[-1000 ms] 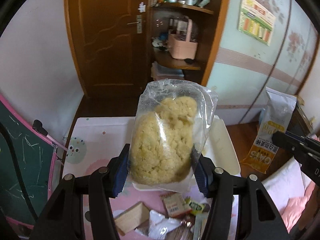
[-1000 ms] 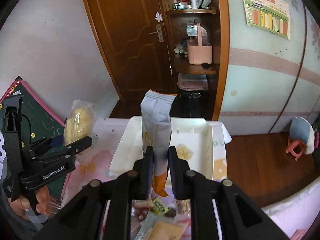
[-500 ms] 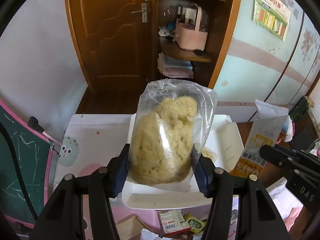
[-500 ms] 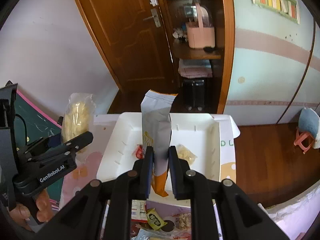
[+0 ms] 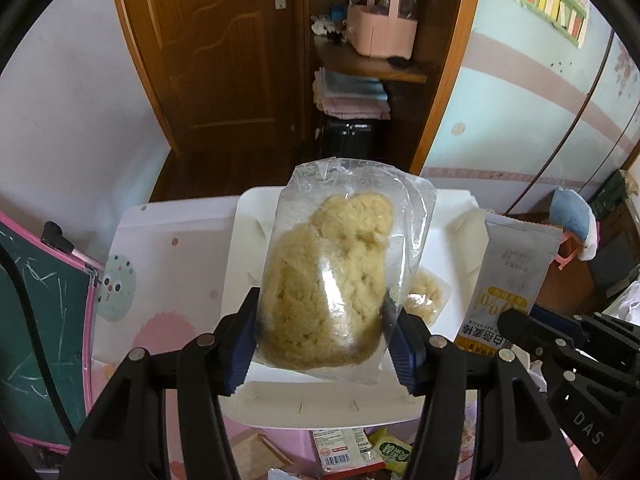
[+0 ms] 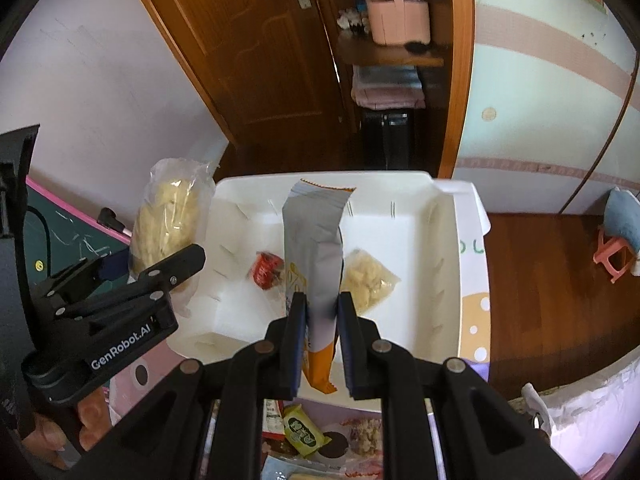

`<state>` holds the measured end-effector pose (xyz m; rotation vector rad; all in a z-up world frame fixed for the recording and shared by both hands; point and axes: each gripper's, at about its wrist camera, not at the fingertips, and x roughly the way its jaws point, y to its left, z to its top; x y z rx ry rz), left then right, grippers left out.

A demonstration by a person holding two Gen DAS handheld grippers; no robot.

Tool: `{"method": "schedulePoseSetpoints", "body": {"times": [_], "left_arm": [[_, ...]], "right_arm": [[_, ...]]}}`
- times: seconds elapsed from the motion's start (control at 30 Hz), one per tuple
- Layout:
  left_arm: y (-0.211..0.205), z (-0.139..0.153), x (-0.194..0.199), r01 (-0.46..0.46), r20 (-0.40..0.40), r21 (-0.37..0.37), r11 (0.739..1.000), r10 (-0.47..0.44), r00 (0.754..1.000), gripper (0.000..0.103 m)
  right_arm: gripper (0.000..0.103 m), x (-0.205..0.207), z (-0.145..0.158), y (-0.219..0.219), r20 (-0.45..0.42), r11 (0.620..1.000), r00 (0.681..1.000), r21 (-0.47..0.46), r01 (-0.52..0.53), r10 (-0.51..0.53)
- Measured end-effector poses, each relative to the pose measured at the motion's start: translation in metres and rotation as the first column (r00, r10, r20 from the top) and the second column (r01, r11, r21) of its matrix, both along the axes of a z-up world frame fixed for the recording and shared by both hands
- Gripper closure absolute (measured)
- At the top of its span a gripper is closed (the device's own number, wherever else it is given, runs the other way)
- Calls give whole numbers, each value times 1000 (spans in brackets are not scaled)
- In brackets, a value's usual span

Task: Organize snacks
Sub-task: 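Lift both snacks into the white tray and open both grippers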

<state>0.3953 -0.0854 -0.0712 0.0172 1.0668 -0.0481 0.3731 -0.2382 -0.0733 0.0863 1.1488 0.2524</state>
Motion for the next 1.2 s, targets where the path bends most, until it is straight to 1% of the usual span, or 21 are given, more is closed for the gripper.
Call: {"method": "schedulePoseSetpoints", "body": {"times": [0.23, 0.33, 0.37, 0.4, 0.43, 0.47, 0.5, 0.57, 0.63, 0.67, 0.9, 1.2], "left_arm": [[-5, -23, -1, -6, -48, 21, 1000, 7, 999, 47], [-9, -31, 0, -6, -61, 54, 999, 9, 998, 45], [-11, -33, -1, -6, -59, 70, 998, 10, 998, 40], [-12, -34, -1, -6, -56, 85, 996, 11, 998, 28], [-13, -34, -1, -10, -52, 95, 995, 15, 999, 21], [-14, -34, -2, -19, -40, 111, 994, 24, 999, 14], [-13, -33, -2, -23, -33, 115, 993, 27, 999, 12], [-13, -34, -1, -23, -36, 110, 994, 27, 999, 11], [-11, -35, 0, -23, -51, 103, 994, 29, 998, 10], [-10, -36, 0, -25, -55, 101, 995, 30, 998, 10], [-5, -31, -1, -41, -51, 75, 996, 44, 998, 10], [-6, -20, -10, -37, -18, 82, 996, 38, 999, 10]], "right_arm": [[86, 5, -20, 1, -49, 1000, 999, -26, -11, 10], [85, 8, -27, 0, -61, 999, 998, -40, -8, 5], [85, 8, -29, 0, -67, 999, 998, -42, -8, 5], [85, 9, -31, 0, -70, 999, 998, -43, -7, 4], [84, 9, -32, 0, -74, 999, 997, -48, -4, 1], [81, 9, -33, -1, -75, 999, 997, -53, -1, -3], [79, 10, -35, -2, -75, 998, 997, -60, 3, -8], [69, 9, -36, -4, -73, 997, 997, -73, 13, -18], [62, 9, -38, -6, -75, 997, 997, -73, 20, -25], [60, 8, -38, -7, -76, 997, 997, -70, 22, -28], [58, 7, -39, -7, -89, 998, 996, -62, 23, -28], [58, 1, -33, -4, -78, 998, 997, -62, 18, -23]]}}
